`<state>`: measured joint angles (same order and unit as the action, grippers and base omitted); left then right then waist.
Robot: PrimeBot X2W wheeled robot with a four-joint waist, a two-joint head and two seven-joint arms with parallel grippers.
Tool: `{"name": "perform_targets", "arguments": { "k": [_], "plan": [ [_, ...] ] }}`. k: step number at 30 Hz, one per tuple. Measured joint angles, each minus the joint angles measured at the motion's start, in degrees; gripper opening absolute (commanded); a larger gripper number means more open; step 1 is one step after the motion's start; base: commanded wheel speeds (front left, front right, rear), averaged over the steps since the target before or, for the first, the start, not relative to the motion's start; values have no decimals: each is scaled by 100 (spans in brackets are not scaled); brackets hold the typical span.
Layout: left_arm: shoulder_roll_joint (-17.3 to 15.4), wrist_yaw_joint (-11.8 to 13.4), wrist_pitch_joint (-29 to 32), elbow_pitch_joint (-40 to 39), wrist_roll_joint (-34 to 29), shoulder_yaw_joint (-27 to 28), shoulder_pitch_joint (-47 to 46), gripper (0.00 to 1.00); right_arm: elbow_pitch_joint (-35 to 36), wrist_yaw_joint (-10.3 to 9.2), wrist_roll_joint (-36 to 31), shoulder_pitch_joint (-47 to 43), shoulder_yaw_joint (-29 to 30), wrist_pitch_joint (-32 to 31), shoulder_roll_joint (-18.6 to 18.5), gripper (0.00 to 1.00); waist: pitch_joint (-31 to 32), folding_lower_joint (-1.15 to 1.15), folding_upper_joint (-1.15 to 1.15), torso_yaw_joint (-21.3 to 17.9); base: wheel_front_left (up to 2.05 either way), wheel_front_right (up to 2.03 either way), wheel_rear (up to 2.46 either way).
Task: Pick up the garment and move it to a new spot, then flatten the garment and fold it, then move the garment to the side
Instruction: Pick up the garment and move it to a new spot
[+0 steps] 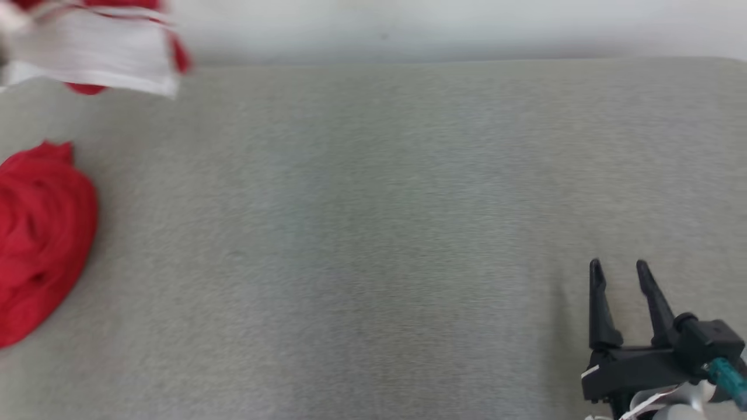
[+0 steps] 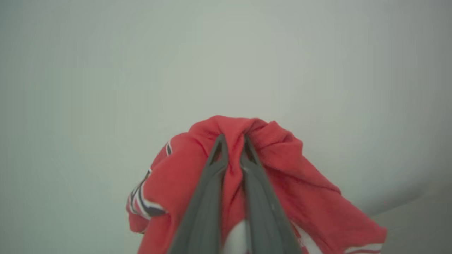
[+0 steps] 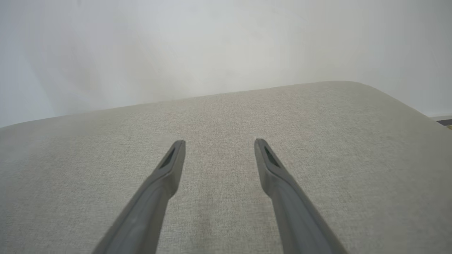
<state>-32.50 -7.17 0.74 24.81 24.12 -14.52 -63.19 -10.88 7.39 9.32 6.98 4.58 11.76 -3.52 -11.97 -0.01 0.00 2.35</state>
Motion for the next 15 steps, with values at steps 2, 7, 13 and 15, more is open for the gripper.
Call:
{"name": "perform_targets", "arguments": {
  "k": [2,7,13,15],
  "plan": [
    [209,-33,233,-412,126,-186,31,0,-134,0,41,1,-40,59,19,100,52,0,0,-162,0,0,0],
    [582,-32,572,-1078,270,-612,242,0,-385,0,167,46,-144,191,51,100,140,0,0,-610,0,0,0],
    [1190,9,581,-1193,335,-1126,767,0,-620,0,299,127,-208,275,56,100,186,0,0,-1125,0,0,0],
    [1393,23,498,-1112,361,-1274,997,0,-667,0,354,144,-248,297,56,100,186,1,0,-1269,0,0,0]
  ]
}}
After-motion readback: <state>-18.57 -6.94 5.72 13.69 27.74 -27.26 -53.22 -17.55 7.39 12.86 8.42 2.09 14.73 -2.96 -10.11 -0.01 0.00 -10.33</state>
